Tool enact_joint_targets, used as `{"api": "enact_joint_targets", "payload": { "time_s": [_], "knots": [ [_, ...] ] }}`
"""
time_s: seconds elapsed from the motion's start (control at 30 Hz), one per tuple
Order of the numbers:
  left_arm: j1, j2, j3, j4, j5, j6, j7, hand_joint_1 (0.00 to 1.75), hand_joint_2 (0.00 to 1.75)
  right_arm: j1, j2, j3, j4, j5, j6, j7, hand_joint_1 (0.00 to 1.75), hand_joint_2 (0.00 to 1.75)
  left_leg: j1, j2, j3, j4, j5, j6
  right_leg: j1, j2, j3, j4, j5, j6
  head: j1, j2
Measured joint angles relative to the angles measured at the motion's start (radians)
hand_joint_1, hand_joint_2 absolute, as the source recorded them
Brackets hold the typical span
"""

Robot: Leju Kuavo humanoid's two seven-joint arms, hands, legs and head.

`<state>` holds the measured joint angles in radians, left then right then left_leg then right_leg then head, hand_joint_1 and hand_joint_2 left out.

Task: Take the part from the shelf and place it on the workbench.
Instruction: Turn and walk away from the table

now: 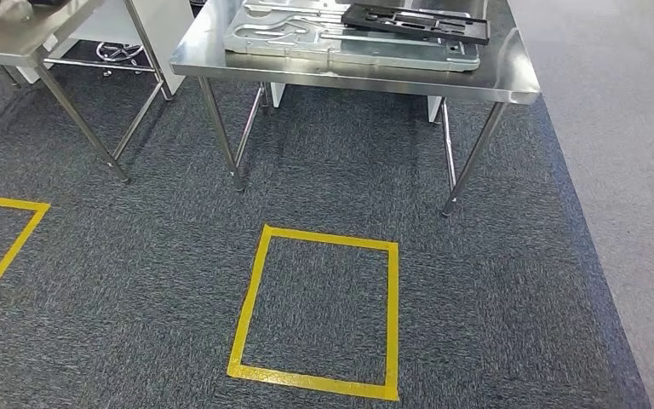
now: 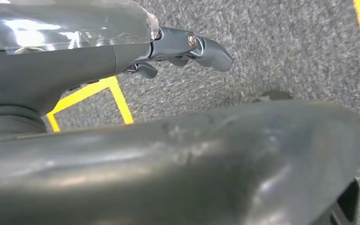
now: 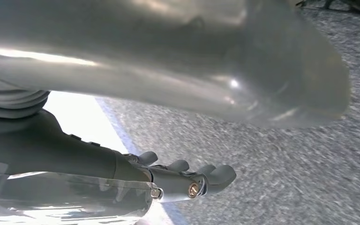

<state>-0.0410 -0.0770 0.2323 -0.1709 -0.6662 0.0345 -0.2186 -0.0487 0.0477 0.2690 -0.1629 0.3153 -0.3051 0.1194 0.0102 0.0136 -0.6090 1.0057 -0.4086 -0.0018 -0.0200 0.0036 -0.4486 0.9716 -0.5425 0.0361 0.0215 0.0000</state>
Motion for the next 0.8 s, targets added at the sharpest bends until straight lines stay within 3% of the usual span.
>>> {"api": "enact_joint_targets", "payload": {
  "time_s": [0.07,0.1,0.17,0.23,0.27,0.3,0.33,0.4,0.47,0.57,0.63,0.67,0.73,0.8],
  "knots": [
    [0.0,-0.001,0.0,0.0,-0.008,0.003,0.009,0.0,0.0,0.0,0.001,0.002,0.0,0.003,0.002,0.001,0.0,0.0,0.003,-0.001,-0.006,0.0,0.005,-0.014,0.001,-0.001,-0.012,-0.002,0.012,-0.022,0.001,0.0],
    [0.001,-0.001,0.0,0.0,-0.012,0.005,0.017,0.0,0.0,0.0,0.002,0.004,0.0,0.005,0.003,0.002,0.0,0.0,0.004,-0.002,-0.015,0.015,-0.013,-0.018,0.001,-0.003,-0.02,-0.004,0.019,-0.033,0.0,0.0],
    [0.003,-0.001,0.0,0.0,-0.02,0.006,0.03,0.0,0.0,0.0,0.004,0.006,0.0,0.006,0.006,0.003,0.0,0.0,0.006,-0.005,-0.047,0.104,-0.098,-0.022,0.002,-0.008,-0.037,-0.006,0.037,-0.049,-0.002,0.0],
    [0.005,-0.001,0.0,0.0,-0.024,0.006,0.036,0.0,0.0,0.002,0.005,0.006,0.0,0.007,0.012,0.004,0.0,0.0,0.007,-0.005,-0.082,0.236,-0.182,-0.023,0.007,-0.009,-0.058,-0.004,0.052,-0.056,-0.004,0.0],
    [0.005,-0.001,0.0,0.0,-0.026,0.006,0.037,0.0,0.0,0.003,0.005,0.006,0.0,0.007,0.016,0.004,0.0,0.0,0.007,-0.005,-0.089,0.282,-0.195,-0.023,0.01,-0.008,-0.069,-0.001,0.059,-0.057,-0.004,0.0],
    [0.005,-0.001,-0.001,0.0,-0.026,0.006,0.039,0.0,0.0,0.003,0.005,0.006,0.0,0.005,0.02,0.002,0.0,0.0,0.007,-0.005,-0.082,0.299,-0.189,-0.022,0.013,-0.007,-0.08,0.002,0.064,-0.057,-0.004,0.0],
    [0.005,-0.001,-0.001,0.0,-0.027,0.006,0.04,0.0,0.0,0.003,0.006,0.006,0.0,-0.001,0.026,-0.003,0.0,0.0,0.006,-0.005,-0.055,0.276,-0.167,-0.019,0.015,-0.005,-0.09,0.007,0.069,-0.056,-0.004,0.0],
    [0.004,0.0,-0.001,0.0,-0.032,0.006,0.041,0.0,0.0,0.003,0.008,0.004,0.0,-0.022,0.039,-0.017,0.0,0.0,0.003,-0.011,0.043,0.14,-0.121,-0.006,0.018,-0.001,-0.105,0.018,0.074,-0.052,-0.004,0.0],
    [0.003,0.0,-0.001,0.0,-0.037,0.007,0.041,0.0,0.0,0.003,0.01,0.0,0.0,-0.042,0.05,-0.027,0.0,0.0,-0.002,-0.019,0.121,0.017,-0.112,0.004,0.019,0.001,-0.114,0.028,0.077,-0.044,-0.003,0.0],
    [0.004,-0.002,-0.002,0.0,-0.041,0.007,0.041,0.0,0.0,0.003,0.011,-0.006,0.0,-0.054,0.056,-0.029,0.0,0.0,-0.005,-0.018,0.133,-0.019,-0.113,0.011,0.02,0.004,-0.119,0.032,0.085,-0.027,-0.003,0.0],
    [0.004,-0.005,-0.003,0.0,-0.043,0.006,0.042,0.0,0.0,0.003,0.01,-0.01,0.0,-0.055,0.062,-0.024,0.0,0.0,0.0,-0.012,0.132,-0.027,-0.104,0.022,0.018,0.004,-0.131,0.058,0.065,-0.016,-0.001,0.0],
    [0.004,-0.006,-0.004,0.0,-0.043,0.005,0.042,0.0,0.0,0.003,0.01,-0.012,0.0,-0.053,0.067,-0.02,0.0,0.0,0.002,-0.009,0.13,-0.03,-0.099,0.027,0.017,0.004,-0.149,0.097,0.038,-0.012,0.0,0.0],
    [0.005,-0.006,-0.004,0.0,-0.045,0.003,0.044,0.0,0.0,0.003,0.01,-0.012,0.0,-0.047,0.075,-0.013,0.0,0.0,0.002,-0.003,0.125,-0.03,-0.095,0.032,0.012,0.002,-0.207,0.227,-0.031,-0.003,0.003,0.0],
    [0.006,-0.006,-0.004,0.0,-0.048,0.002,0.048,0.0,0.0,0.003,0.011,-0.012,0.0,-0.042,0.082,-0.008,0.0,0.0,0.0,0.003,0.12,-0.027,-0.094,0.032,0.008,0.001,-0.252,0.329,-0.062,0.002,0.003,0.0]
  ]
}}
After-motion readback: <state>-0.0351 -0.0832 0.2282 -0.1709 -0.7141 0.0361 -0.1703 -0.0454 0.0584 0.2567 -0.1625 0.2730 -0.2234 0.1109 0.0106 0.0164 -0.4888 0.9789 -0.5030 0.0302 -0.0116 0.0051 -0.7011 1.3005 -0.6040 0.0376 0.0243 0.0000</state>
